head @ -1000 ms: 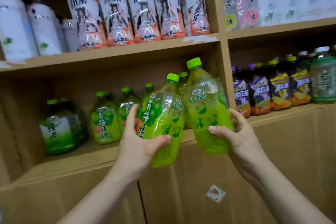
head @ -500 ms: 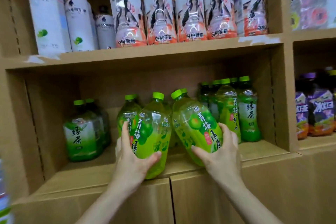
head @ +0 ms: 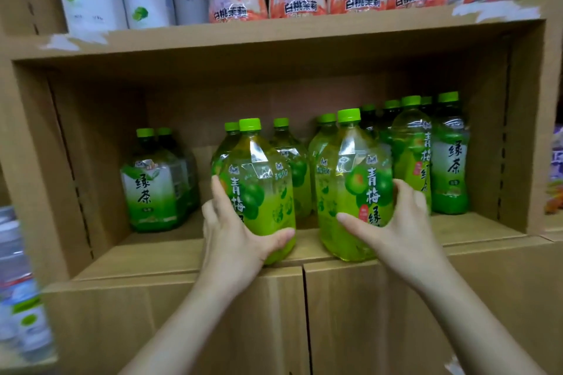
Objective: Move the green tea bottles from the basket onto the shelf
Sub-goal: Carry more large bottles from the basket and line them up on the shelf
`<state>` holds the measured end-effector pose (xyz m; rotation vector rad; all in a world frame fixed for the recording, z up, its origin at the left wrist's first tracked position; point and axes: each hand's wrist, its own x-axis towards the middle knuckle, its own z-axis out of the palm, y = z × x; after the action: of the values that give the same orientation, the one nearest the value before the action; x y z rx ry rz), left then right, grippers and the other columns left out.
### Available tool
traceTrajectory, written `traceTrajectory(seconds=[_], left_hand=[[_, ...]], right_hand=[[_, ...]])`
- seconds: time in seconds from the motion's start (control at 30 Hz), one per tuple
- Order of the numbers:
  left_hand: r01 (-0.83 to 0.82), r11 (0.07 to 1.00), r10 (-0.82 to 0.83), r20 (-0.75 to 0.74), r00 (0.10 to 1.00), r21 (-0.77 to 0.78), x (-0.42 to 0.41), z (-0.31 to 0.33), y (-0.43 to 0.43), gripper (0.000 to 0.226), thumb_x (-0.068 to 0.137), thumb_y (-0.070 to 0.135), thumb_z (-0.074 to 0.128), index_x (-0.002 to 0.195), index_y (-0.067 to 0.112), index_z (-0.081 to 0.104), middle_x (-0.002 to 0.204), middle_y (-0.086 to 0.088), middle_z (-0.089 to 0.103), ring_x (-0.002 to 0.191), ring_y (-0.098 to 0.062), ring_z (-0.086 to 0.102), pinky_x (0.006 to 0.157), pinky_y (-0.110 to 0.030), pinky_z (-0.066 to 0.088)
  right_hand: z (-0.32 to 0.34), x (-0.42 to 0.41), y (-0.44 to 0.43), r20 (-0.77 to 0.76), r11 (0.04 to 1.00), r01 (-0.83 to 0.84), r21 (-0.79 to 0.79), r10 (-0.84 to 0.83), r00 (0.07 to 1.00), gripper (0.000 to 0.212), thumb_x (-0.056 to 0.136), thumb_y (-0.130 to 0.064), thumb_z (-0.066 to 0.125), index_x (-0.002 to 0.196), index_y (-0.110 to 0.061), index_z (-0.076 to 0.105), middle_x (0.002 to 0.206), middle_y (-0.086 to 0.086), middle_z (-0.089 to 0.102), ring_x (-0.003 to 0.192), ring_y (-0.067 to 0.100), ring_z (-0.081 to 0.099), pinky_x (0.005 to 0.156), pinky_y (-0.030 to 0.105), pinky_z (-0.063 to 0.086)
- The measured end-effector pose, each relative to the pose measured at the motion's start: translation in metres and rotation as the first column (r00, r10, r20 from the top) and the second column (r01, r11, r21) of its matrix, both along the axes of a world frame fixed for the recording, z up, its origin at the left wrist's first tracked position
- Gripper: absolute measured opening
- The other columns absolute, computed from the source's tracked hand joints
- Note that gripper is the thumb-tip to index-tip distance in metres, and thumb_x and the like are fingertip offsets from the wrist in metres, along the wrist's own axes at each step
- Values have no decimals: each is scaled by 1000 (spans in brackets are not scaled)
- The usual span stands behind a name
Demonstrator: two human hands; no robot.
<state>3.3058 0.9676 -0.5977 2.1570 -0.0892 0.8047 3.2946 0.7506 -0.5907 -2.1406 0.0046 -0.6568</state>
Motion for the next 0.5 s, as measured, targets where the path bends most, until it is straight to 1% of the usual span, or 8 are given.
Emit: traceTrajectory(seconds=[0.07,0.13,0.17,0.23,0.3,0.33,0.43,0.5], left_hand=[[66,994,-68,-18,998,-92,0,3,6,130,60,51,81,148,32,-12,155,-1,12,142,-22,20,112,-35,22],[85,993,-84,19,996,-87,1,9,11,127,62,44,83,149,34,-9,157,0,14,143,-19,20,111,-32,20],[70,996,-67,50,996,-50,1,12,11,128,61,42,84,149,35,-9,158,0,16,142,-18,21,110,-31,20],[7,999,-10,103,995,32,1,15,8,129,60,42,85,147,37,-9,156,-2,20,140,-21,27,108,-31,25],[-75,994,65,128,990,80,4,16,7,129,57,46,85,146,40,-8,151,-6,27,135,-26,35,105,-36,33],[-110,990,98,129,987,93,6,16,8,129,56,49,85,146,39,-7,147,-8,29,132,-28,38,104,-39,35],[-190,974,175,119,977,125,18,16,11,131,54,56,82,149,30,-5,138,-12,31,128,-31,35,105,-41,33],[-204,971,192,102,976,126,25,17,13,132,54,56,82,150,26,-4,137,-13,29,128,-32,30,107,-41,29]], right_hand=[[7,3,-2,14,1000,-30,-1,30,999,116,58,-53,82,146,-8,21,146,13,39,132,27,41,103,37,37],[11,8,7,41,999,-24,-32,25,999,120,51,-57,83,144,-9,23,141,11,48,125,28,49,97,37,42],[12,10,14,69,998,-13,-65,17,997,124,49,-61,82,145,-13,20,140,10,50,124,28,51,96,38,44],[14,14,30,95,987,17,-162,-2,995,135,47,-70,78,150,-25,1,138,10,48,119,30,54,91,41,47],[17,17,41,84,953,75,-293,-53,995,138,49,-78,69,147,-36,-19,131,13,47,106,34,59,79,42,50],[19,19,46,85,935,98,-339,-74,994,136,50,-81,65,144,-38,-24,127,14,47,100,35,61,74,41,49],[21,27,55,84,906,91,-414,-61,995,132,55,-82,61,142,-39,-28,125,15,46,96,34,61,71,39,48],[23,33,56,49,908,21,-418,0,999,132,60,-75,66,142,-38,-30,130,18,45,101,35,62,77,41,50]])
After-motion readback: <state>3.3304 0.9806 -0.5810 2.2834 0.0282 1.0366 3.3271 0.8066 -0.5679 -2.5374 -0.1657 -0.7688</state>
